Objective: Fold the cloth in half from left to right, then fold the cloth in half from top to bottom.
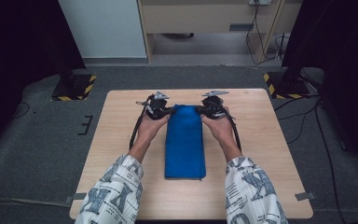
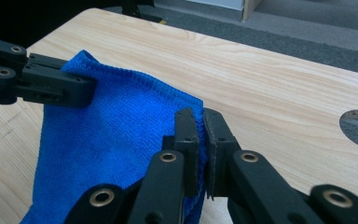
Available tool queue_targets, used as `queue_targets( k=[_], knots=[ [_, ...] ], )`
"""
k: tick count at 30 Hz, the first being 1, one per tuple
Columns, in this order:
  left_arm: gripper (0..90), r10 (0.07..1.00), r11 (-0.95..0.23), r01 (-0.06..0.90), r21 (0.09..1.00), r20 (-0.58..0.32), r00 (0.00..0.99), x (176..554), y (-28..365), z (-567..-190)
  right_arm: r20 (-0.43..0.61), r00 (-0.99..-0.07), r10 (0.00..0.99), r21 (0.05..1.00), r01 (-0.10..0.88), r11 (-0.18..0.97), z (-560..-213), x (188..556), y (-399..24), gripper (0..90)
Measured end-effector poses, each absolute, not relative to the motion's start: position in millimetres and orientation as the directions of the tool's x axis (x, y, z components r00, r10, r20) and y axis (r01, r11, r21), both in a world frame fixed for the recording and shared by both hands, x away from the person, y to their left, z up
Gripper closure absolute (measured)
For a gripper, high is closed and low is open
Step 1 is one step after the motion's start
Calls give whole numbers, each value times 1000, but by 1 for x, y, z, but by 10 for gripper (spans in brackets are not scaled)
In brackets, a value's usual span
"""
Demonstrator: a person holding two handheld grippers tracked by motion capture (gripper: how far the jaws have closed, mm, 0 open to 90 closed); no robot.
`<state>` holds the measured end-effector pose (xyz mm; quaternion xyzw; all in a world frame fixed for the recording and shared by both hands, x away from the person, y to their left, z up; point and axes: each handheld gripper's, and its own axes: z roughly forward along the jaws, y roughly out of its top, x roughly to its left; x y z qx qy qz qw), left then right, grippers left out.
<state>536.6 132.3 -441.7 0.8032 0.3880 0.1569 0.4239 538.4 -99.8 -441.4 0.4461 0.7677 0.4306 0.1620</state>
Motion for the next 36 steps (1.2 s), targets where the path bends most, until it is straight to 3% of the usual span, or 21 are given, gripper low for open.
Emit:
queue_targets(
  k=[36],
  knots=[
    [861, 741, -336, 448, 829, -61, 669, 535, 132, -424, 127, -555, 822, 829, 514, 219, -427, 537, -105, 860]
  ],
)
